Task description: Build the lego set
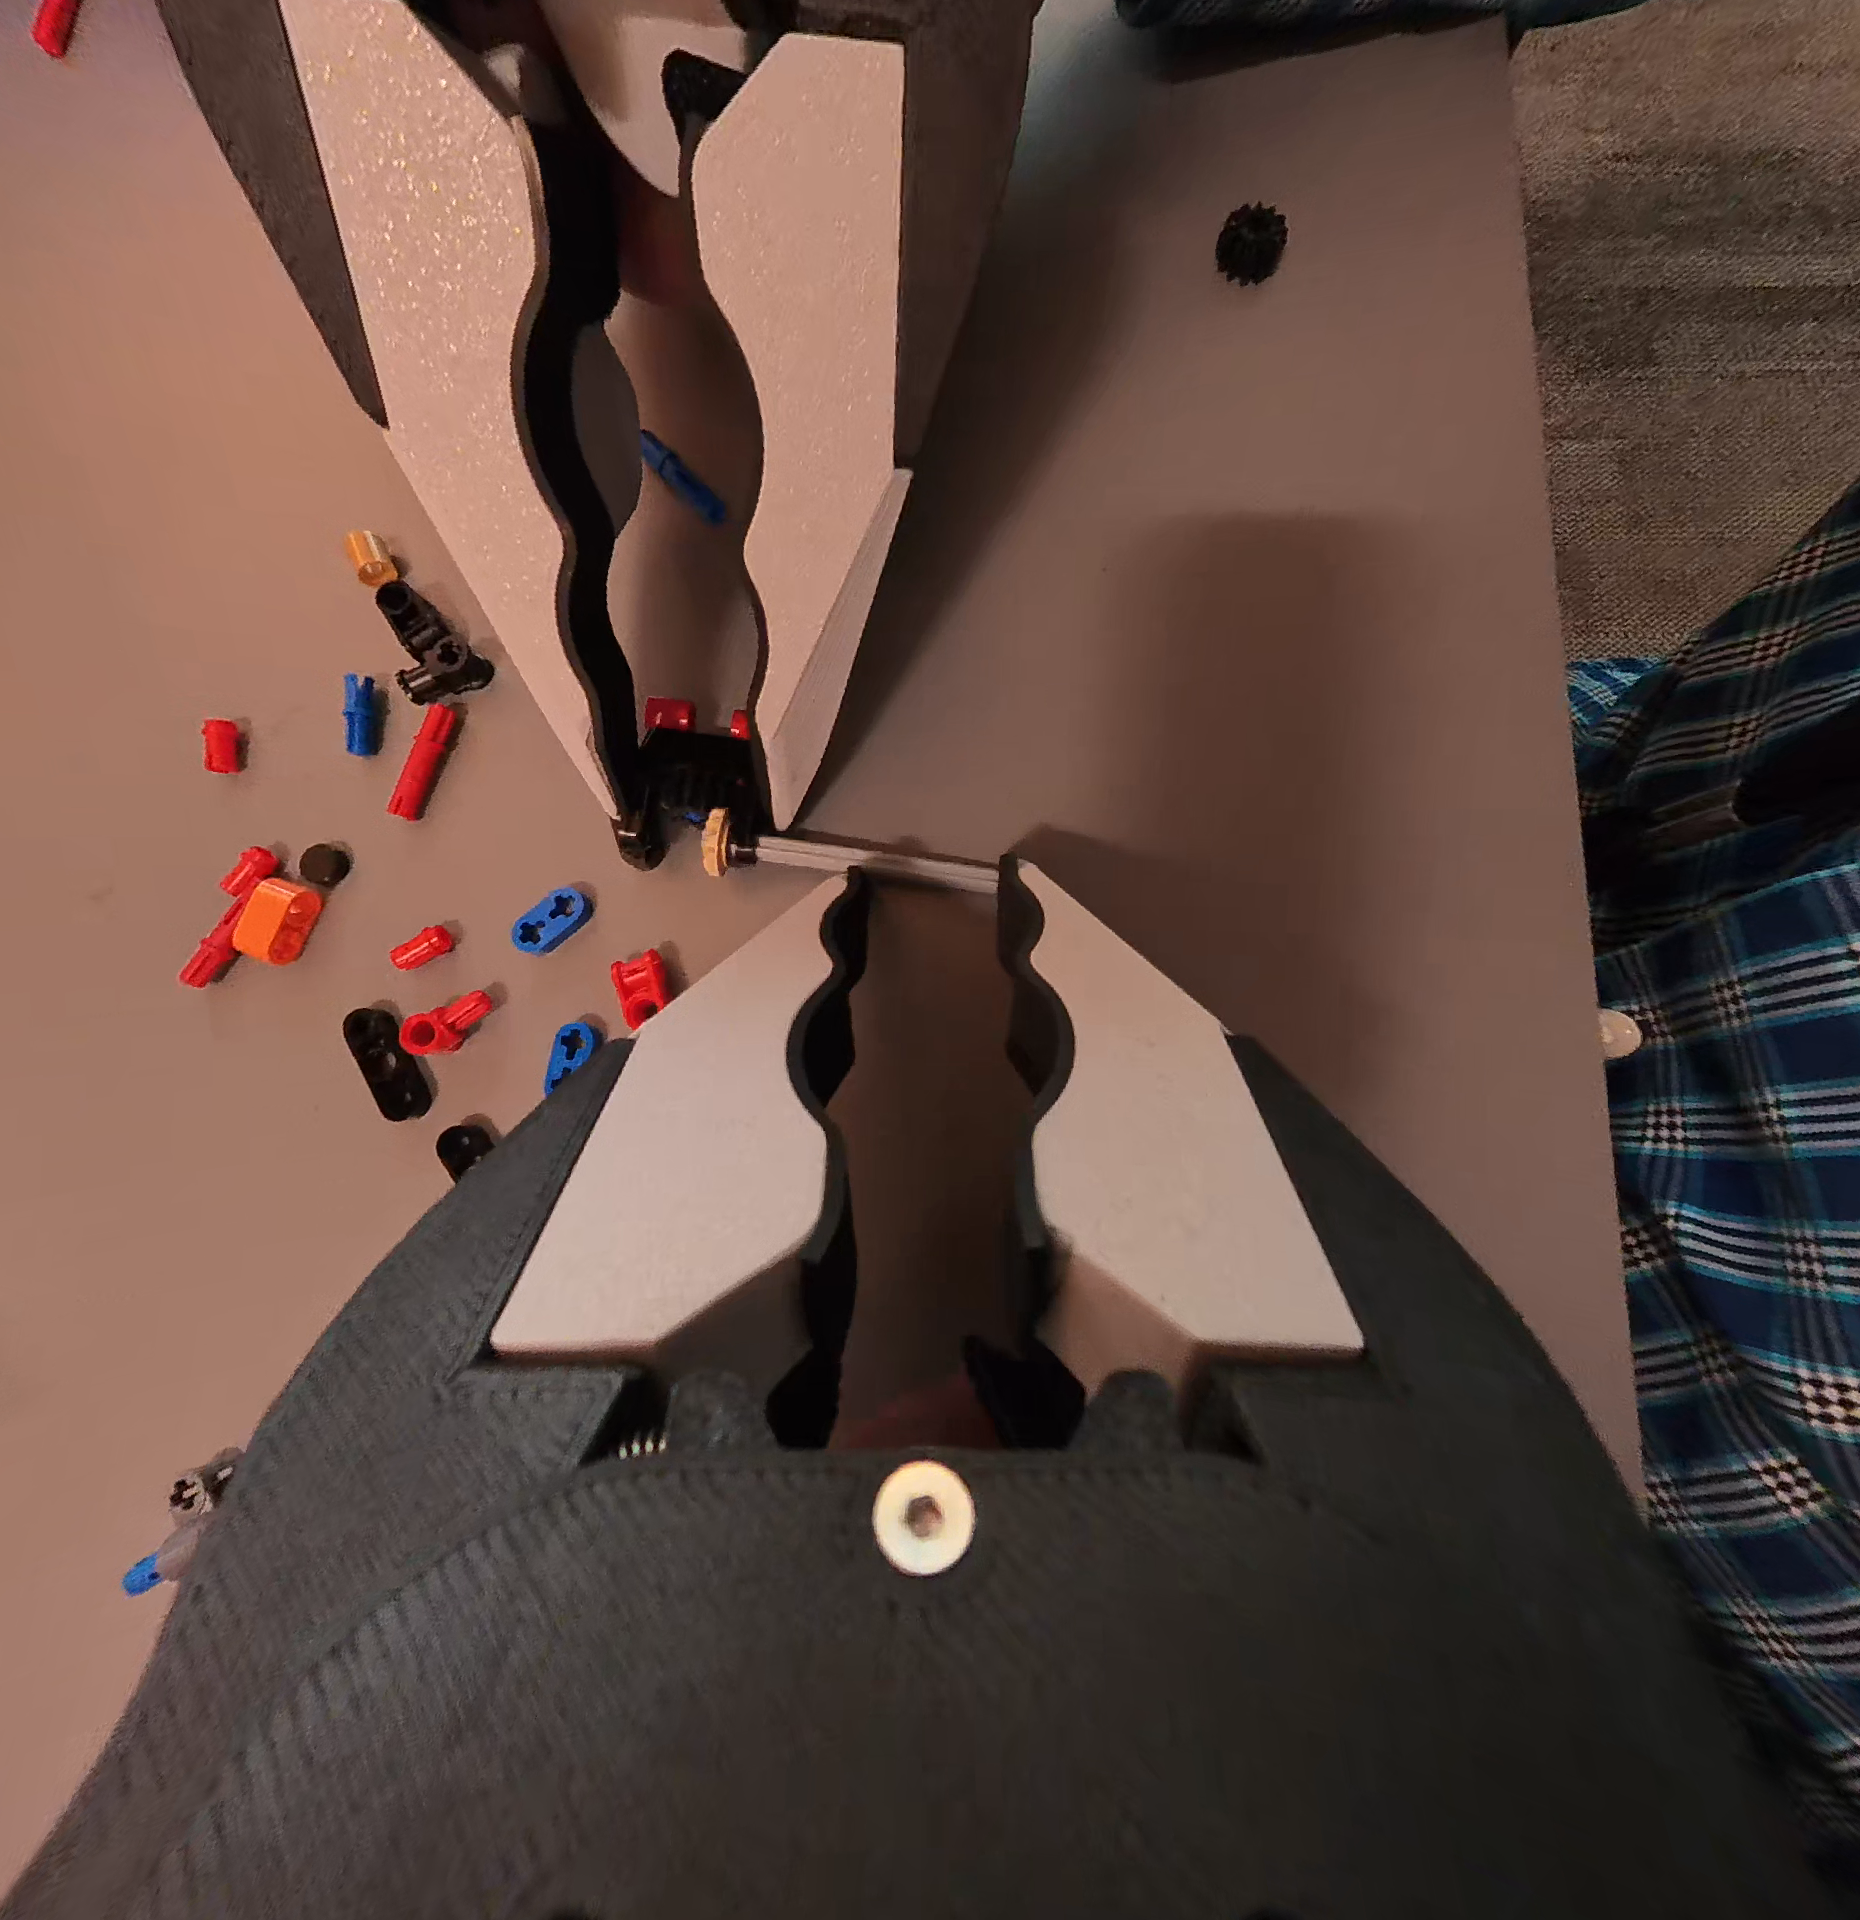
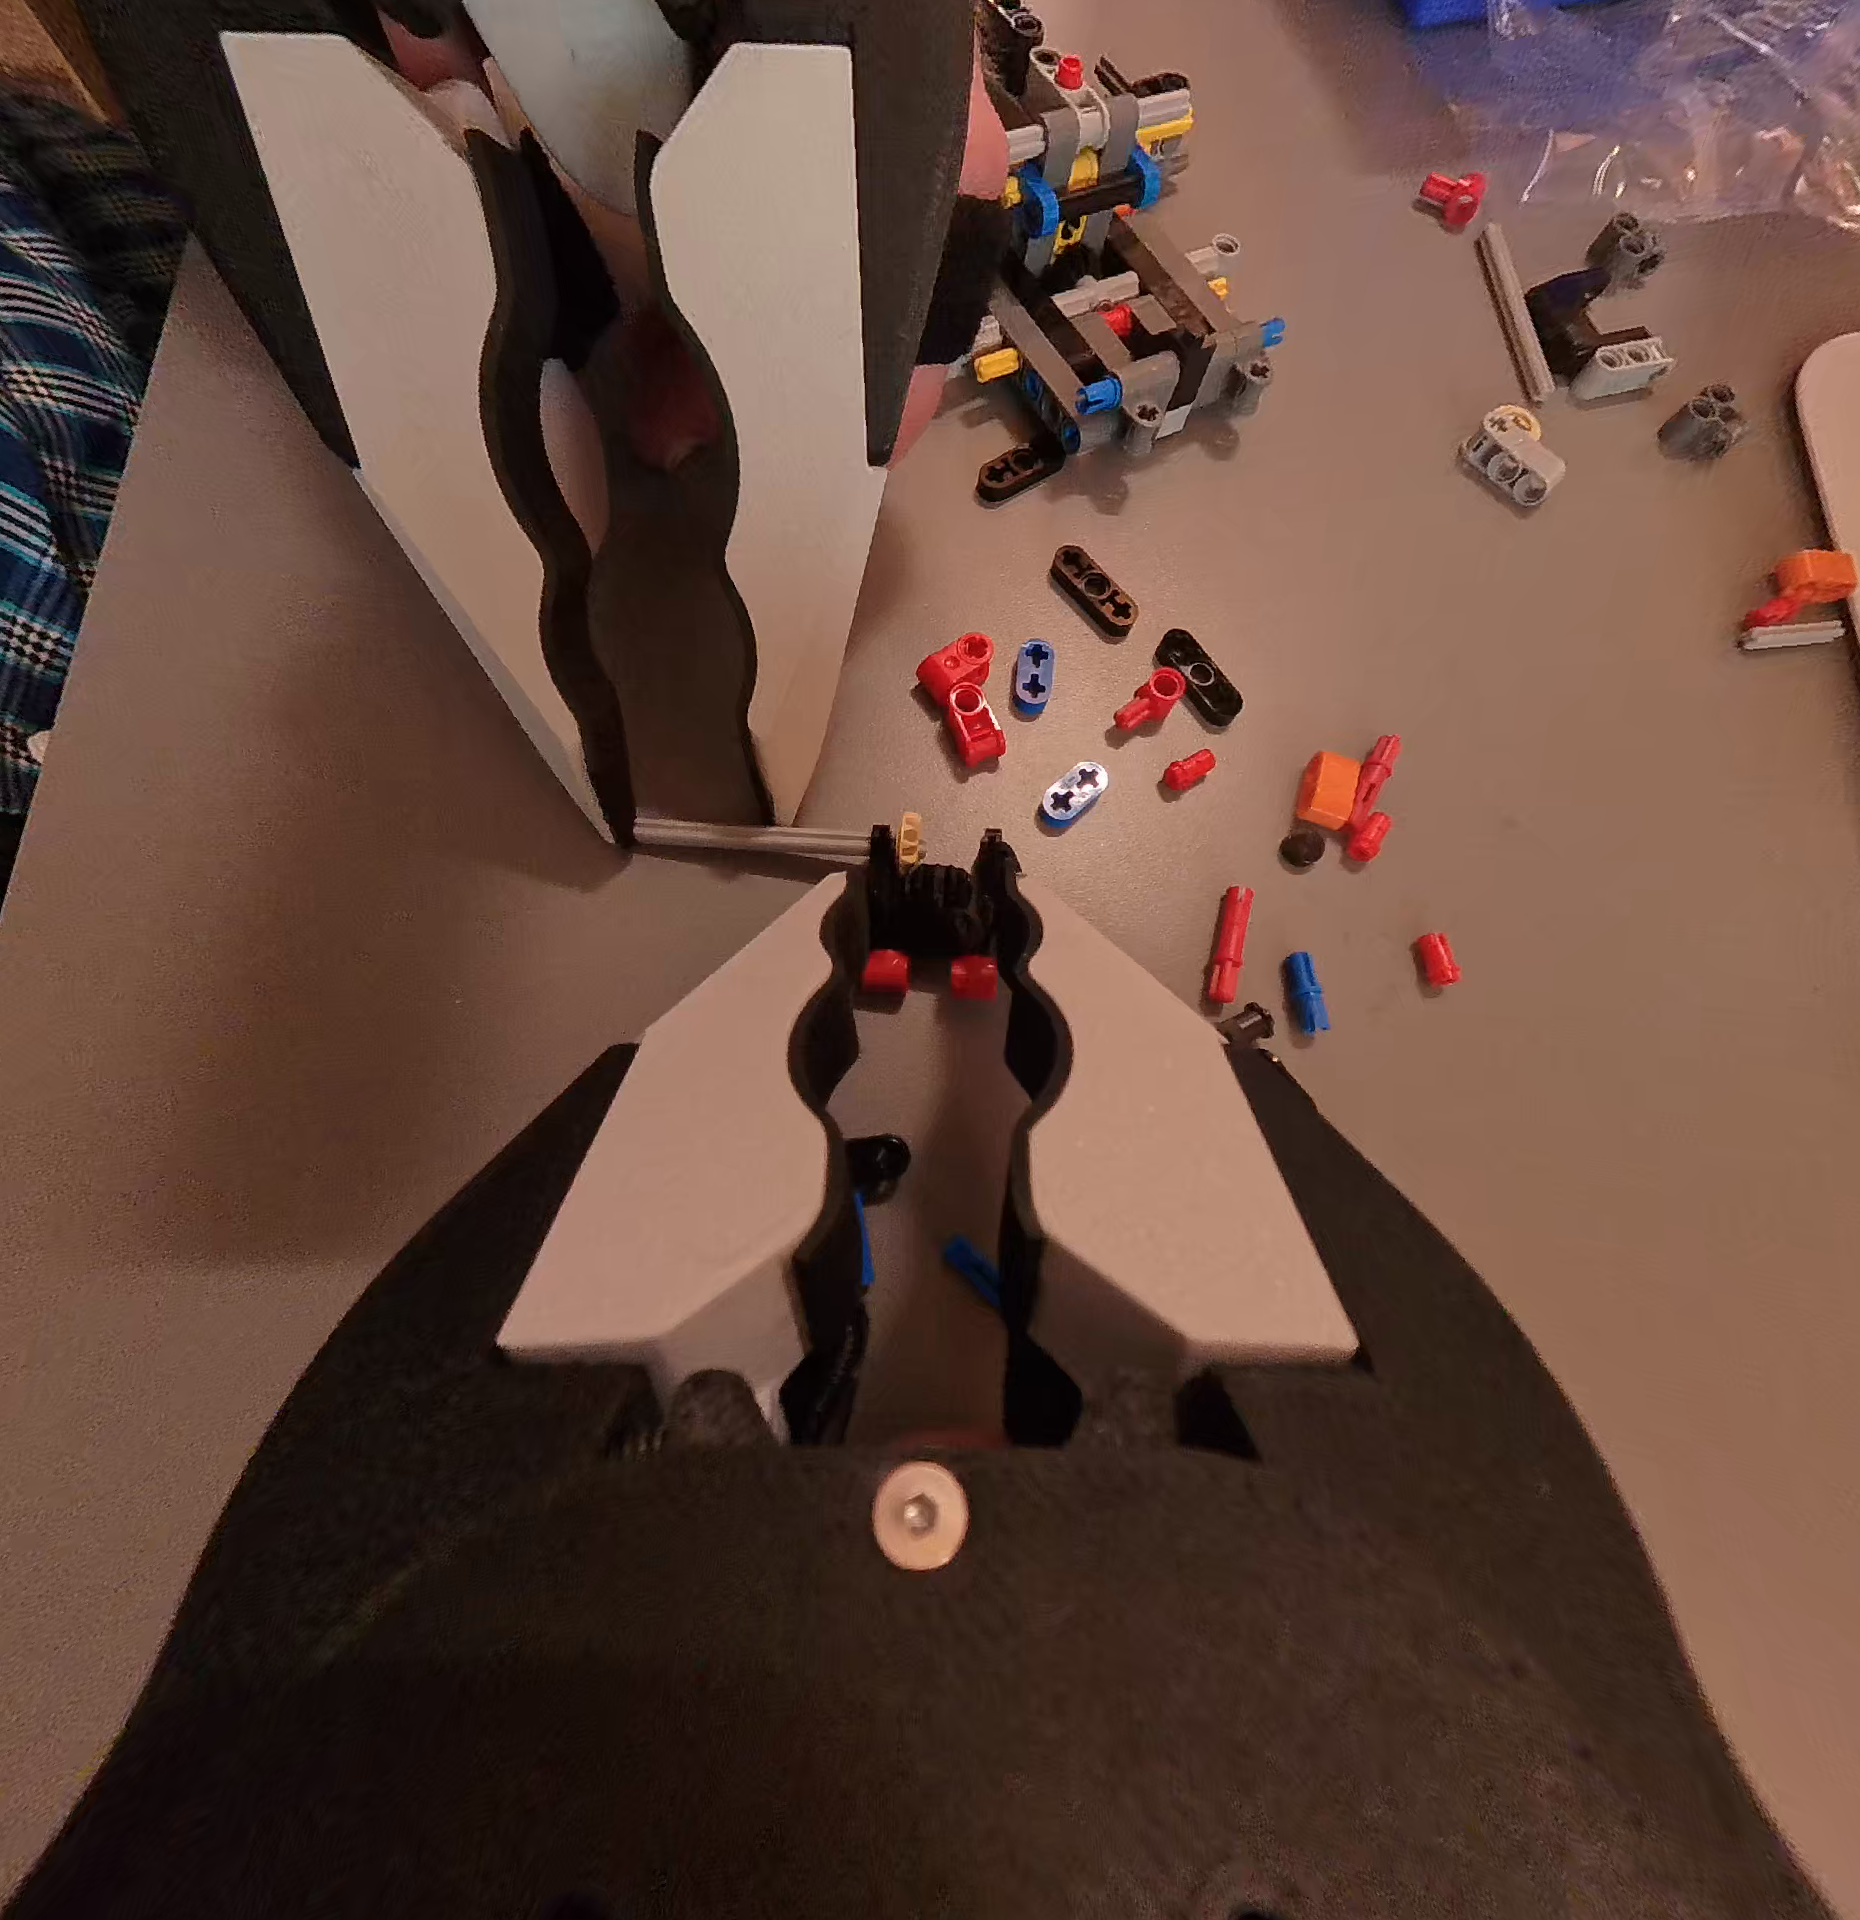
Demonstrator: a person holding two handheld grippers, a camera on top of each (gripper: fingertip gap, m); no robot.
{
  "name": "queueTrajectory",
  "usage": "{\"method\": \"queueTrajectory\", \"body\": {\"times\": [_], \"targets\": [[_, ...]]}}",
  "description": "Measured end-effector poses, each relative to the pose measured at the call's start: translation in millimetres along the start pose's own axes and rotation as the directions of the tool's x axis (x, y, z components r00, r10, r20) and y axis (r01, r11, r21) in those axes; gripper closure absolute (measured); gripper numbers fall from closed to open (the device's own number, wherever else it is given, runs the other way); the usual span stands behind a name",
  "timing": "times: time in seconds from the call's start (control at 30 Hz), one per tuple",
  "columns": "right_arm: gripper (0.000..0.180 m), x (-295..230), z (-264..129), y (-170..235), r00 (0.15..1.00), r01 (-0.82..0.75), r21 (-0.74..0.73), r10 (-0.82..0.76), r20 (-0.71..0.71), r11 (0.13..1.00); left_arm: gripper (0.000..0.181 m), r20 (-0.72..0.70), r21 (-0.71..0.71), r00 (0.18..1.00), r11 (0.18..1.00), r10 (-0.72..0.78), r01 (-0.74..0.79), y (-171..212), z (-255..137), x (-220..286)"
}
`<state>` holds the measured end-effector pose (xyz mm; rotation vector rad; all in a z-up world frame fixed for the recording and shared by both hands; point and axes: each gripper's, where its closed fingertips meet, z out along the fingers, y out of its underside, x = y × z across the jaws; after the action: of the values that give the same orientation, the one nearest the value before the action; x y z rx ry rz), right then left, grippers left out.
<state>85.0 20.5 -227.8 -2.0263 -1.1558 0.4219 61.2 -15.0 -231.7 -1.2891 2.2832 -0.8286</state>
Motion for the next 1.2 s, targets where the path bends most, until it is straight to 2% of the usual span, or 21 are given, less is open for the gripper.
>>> {"method": "queueTrajectory", "body": {"times": [0.3, 1.03, 1.2], "targets": [[0.158, 0.0, 0.1, 0.4, 1.0, 0.001, -0.002, -0.001, -0.003, 1.0, 0.158, -0.039, 0.014, 0.999, 1.0, -0.025, 0.025, 0.2, -1.0, -0.3], [0.158, 0.3, -0.1, 0.6, 1.0, -0.01, -0.001, 0.01, 0.004, 1.0, 0.16, -0.016, -0.002, 1.0, 1.0, -0.008, 0.008, -0.3, -0.8, -0.5], [0.158, 1.7, -0.4, -0.3, 1.0, -0.009, 0.006, 0.01, -0.008, 1.0, 0.147, 0.035, 0.01, 0.999, 1.0, -0.014, 0.014, -3.0, -2.4, -2.6]]}}
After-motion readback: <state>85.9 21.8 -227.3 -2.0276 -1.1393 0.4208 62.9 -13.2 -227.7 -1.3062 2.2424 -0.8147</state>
